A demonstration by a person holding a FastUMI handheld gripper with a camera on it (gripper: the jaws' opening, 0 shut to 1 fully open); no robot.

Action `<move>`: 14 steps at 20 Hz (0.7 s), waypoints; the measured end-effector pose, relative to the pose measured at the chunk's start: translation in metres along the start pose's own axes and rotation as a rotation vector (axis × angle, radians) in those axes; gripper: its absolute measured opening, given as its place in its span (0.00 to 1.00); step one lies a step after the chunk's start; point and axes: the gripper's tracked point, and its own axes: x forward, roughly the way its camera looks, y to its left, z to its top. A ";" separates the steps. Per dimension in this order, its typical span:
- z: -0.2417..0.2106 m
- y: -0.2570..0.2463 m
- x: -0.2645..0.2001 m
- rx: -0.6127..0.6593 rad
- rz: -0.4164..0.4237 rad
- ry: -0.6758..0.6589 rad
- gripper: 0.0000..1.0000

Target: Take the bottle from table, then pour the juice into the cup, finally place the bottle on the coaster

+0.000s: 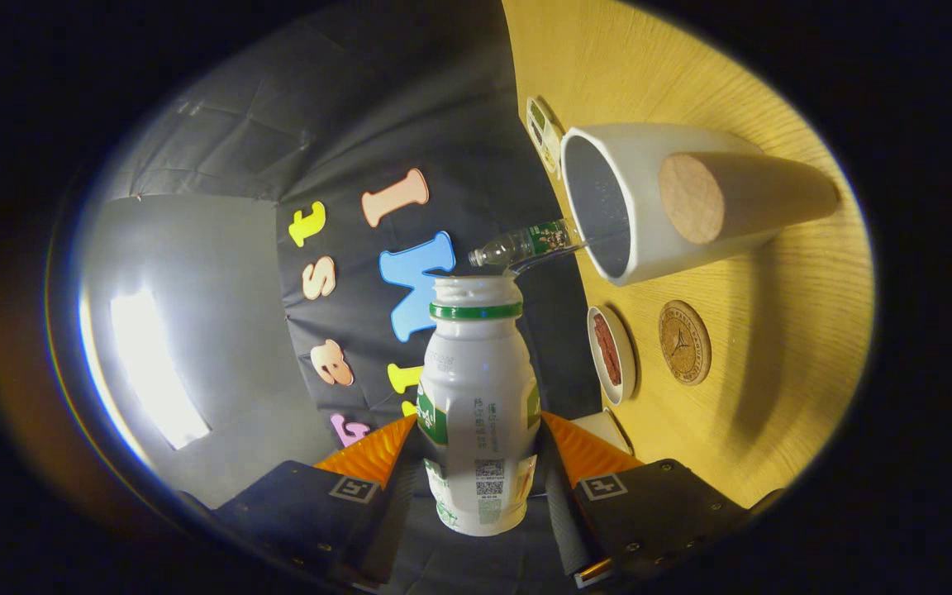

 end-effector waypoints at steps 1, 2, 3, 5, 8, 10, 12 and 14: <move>0.000 0.000 0.000 0.002 0.001 -0.001 0.73; 0.000 0.000 0.000 0.004 0.000 -0.001 0.73; 0.000 -0.001 0.000 0.006 -0.001 -0.001 0.73; 0.000 -0.001 -0.001 0.010 -0.003 -0.002 0.73; 0.001 -0.001 -0.001 0.020 -0.005 -0.008 0.73; 0.000 -0.002 0.000 0.025 -0.003 -0.007 0.73; 0.000 -0.002 0.000 0.028 -0.001 -0.007 0.73; 0.000 -0.002 0.001 0.030 0.000 -0.008 0.73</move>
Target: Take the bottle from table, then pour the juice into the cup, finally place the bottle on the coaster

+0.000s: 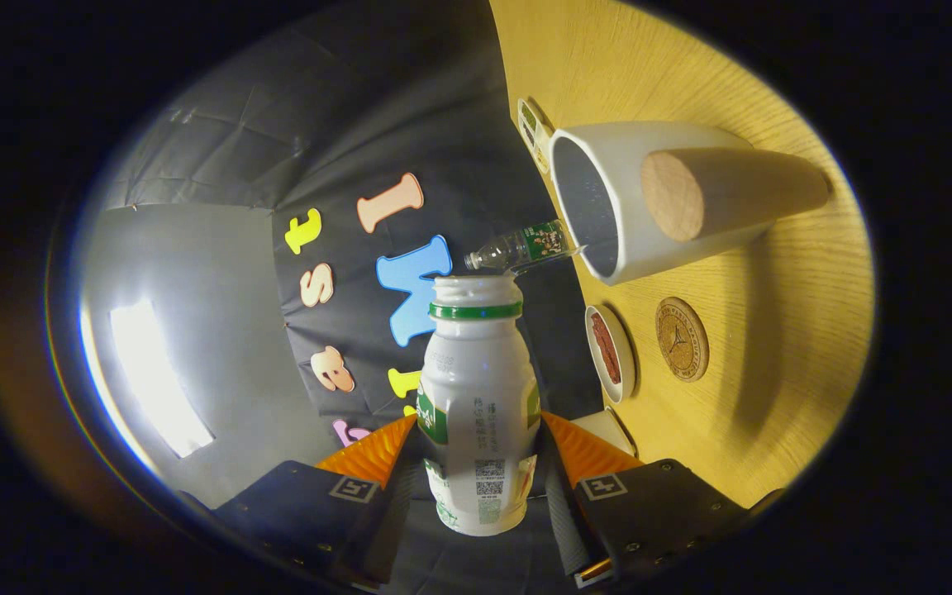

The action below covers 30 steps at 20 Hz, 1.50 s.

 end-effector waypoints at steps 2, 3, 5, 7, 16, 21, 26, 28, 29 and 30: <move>0.001 0.001 0.000 0.006 0.002 -0.002 0.73; 0.001 0.000 0.000 0.009 0.002 -0.004 0.73; 0.003 -0.001 0.000 0.014 0.001 -0.006 0.73; 0.002 0.000 0.000 0.018 0.001 -0.009 0.73; 0.004 -0.004 -0.002 0.040 -0.011 -0.022 0.73; 0.003 -0.007 -0.002 0.052 -0.018 -0.022 0.73; 0.005 -0.004 -0.004 0.075 -0.013 -0.032 0.73; 0.006 -0.004 -0.004 0.090 -0.011 -0.040 0.73; 0.008 -0.005 -0.003 0.094 -0.010 -0.044 0.73; 0.009 -0.005 -0.003 0.099 -0.010 -0.048 0.73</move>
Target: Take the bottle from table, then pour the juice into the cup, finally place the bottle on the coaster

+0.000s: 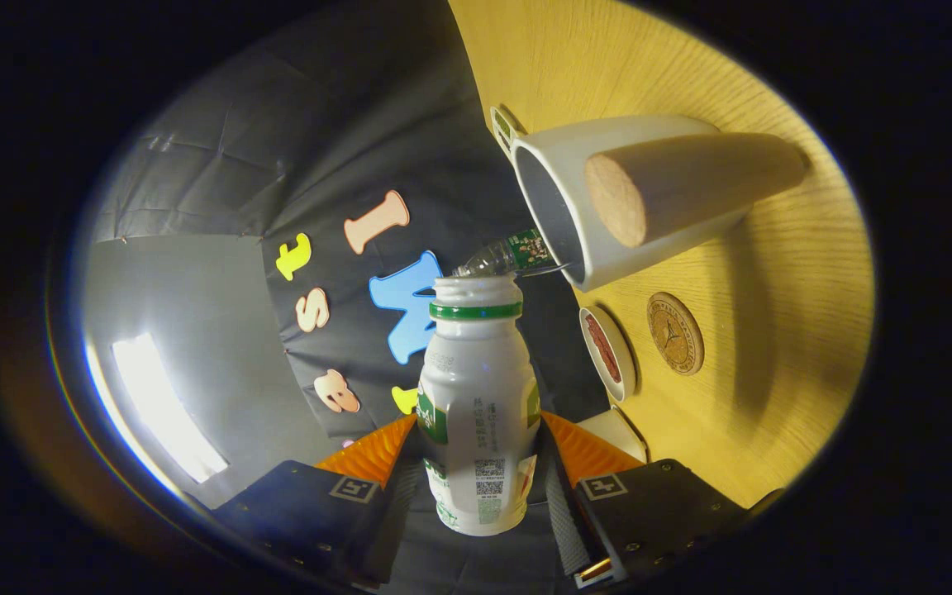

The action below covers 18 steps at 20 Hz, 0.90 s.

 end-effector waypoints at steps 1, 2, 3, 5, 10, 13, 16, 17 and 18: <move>0.001 -0.001 0.001 0.005 0.000 -0.002 0.73; 0.001 -0.002 0.000 0.009 0.001 -0.004 0.73; 0.002 -0.002 0.000 0.015 0.001 -0.007 0.73; 0.003 -0.004 0.000 0.029 -0.002 -0.015 0.73; 0.007 -0.007 0.003 0.068 -0.006 -0.037 0.73; 0.008 -0.006 0.004 0.089 -0.007 -0.043 0.73; 0.010 -0.007 0.003 0.109 -0.013 -0.053 0.73; 0.010 -0.007 0.003 0.117 -0.015 -0.053 0.73; 0.010 -0.007 0.005 0.123 -0.016 -0.053 0.73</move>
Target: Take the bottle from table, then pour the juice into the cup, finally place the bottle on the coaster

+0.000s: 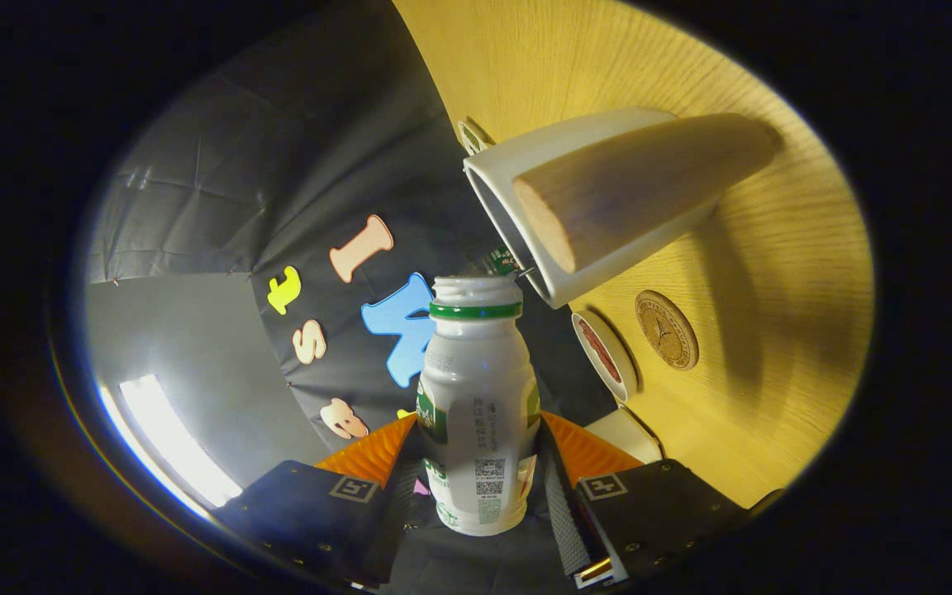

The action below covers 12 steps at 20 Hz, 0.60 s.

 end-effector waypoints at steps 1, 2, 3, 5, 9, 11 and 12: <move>0.001 0.000 0.000 0.006 -0.001 -0.001 0.73; 0.002 0.002 0.000 0.015 0.002 -0.003 0.73; 0.002 0.004 -0.001 0.024 0.005 -0.005 0.73; 0.005 0.005 -0.001 0.041 0.008 -0.016 0.73; 0.008 0.007 0.000 0.073 0.009 -0.028 0.73; 0.009 0.008 -0.001 0.082 0.008 -0.030 0.73; 0.010 0.008 -0.001 0.086 0.009 -0.032 0.73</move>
